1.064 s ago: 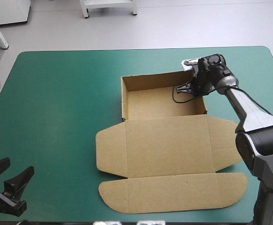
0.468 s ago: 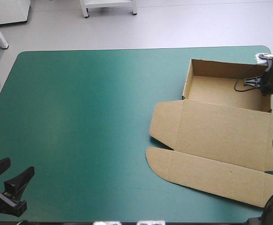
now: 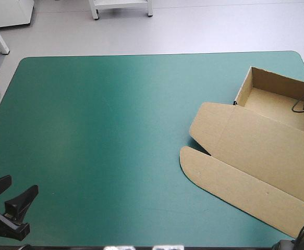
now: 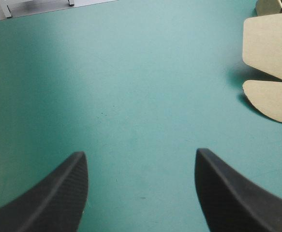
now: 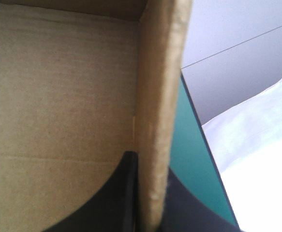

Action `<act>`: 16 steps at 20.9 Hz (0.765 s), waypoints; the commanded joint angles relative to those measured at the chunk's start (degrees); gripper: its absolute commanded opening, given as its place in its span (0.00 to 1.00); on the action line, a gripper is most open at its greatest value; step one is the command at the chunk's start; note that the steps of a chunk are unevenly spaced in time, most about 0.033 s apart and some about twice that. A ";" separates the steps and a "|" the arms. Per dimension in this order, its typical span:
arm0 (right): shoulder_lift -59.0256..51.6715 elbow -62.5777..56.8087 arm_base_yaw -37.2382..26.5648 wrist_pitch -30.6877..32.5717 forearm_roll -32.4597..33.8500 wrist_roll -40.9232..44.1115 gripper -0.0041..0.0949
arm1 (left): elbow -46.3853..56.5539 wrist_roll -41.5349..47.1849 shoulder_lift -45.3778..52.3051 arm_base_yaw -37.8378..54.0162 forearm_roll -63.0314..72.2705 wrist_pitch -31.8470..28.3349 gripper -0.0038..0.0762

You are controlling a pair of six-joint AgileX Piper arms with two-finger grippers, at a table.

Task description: Fold the box

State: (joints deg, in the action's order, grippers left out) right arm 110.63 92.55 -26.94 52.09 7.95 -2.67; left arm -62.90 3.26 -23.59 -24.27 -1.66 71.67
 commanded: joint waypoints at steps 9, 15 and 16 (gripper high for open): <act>-2.33 0.09 -2.36 -3.85 -3.37 -6.38 0.63 | -0.94 0.08 -2.60 -0.38 -2.60 2.33 0.62; -5.63 3.34 -1.88 -1.57 -8.92 -7.21 0.69 | -0.94 0.36 -3.61 -0.38 -7.80 2.33 0.62; -7.72 3.46 -1.16 -1.94 -7.95 -7.34 0.67 | -0.94 0.36 -3.85 -0.38 -9.12 2.12 0.62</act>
State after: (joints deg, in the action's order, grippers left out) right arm 109.45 93.64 -28.65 51.71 0.00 -8.99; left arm -62.90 3.26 -25.99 -24.27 -8.47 71.63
